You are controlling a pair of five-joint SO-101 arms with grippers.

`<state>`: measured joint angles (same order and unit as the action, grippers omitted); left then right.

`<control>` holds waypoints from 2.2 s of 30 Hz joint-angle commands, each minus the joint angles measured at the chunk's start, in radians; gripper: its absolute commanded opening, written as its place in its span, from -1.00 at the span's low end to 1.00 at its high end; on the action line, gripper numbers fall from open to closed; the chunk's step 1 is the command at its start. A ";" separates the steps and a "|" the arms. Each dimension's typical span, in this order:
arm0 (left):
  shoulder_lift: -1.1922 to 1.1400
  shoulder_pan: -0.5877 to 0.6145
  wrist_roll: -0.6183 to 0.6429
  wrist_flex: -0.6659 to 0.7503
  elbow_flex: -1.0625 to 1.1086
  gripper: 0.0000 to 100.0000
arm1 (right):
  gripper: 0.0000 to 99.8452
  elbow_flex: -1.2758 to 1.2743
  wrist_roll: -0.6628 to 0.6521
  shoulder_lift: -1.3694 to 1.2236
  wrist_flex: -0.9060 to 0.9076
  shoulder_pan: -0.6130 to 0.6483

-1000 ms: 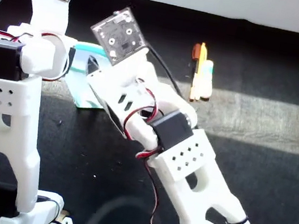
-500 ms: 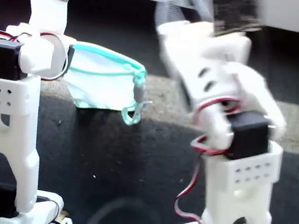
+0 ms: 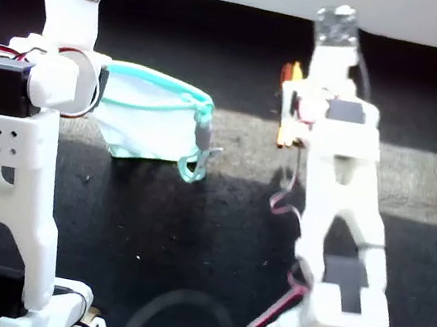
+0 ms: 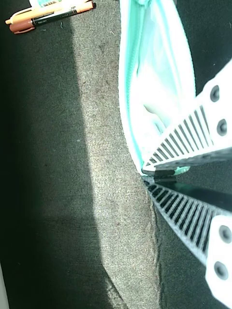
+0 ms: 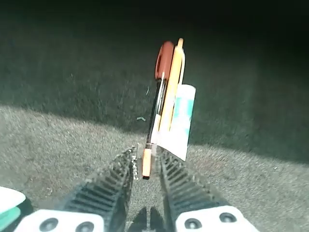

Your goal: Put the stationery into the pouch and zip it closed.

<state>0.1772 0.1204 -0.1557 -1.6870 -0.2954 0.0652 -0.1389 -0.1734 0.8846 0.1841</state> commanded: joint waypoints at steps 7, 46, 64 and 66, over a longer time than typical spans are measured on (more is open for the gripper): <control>-0.019 0.004 0.005 -0.023 0.041 -0.98 | -0.72 0.452 0.203 -0.384 0.156 -0.010; -0.019 0.004 0.005 -0.038 0.041 -0.98 | -0.99 1.520 0.215 -1.047 0.846 0.016; -0.019 0.005 0.002 -0.038 0.041 -0.98 | -0.99 0.743 0.133 -0.561 0.874 0.018; -0.019 0.005 0.002 -0.038 0.041 -0.98 | -0.99 0.559 0.100 -0.423 0.820 0.022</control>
<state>0.1772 0.1204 -0.1557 -1.6870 -0.2954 0.8922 -0.0008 -0.8562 1.7484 0.1949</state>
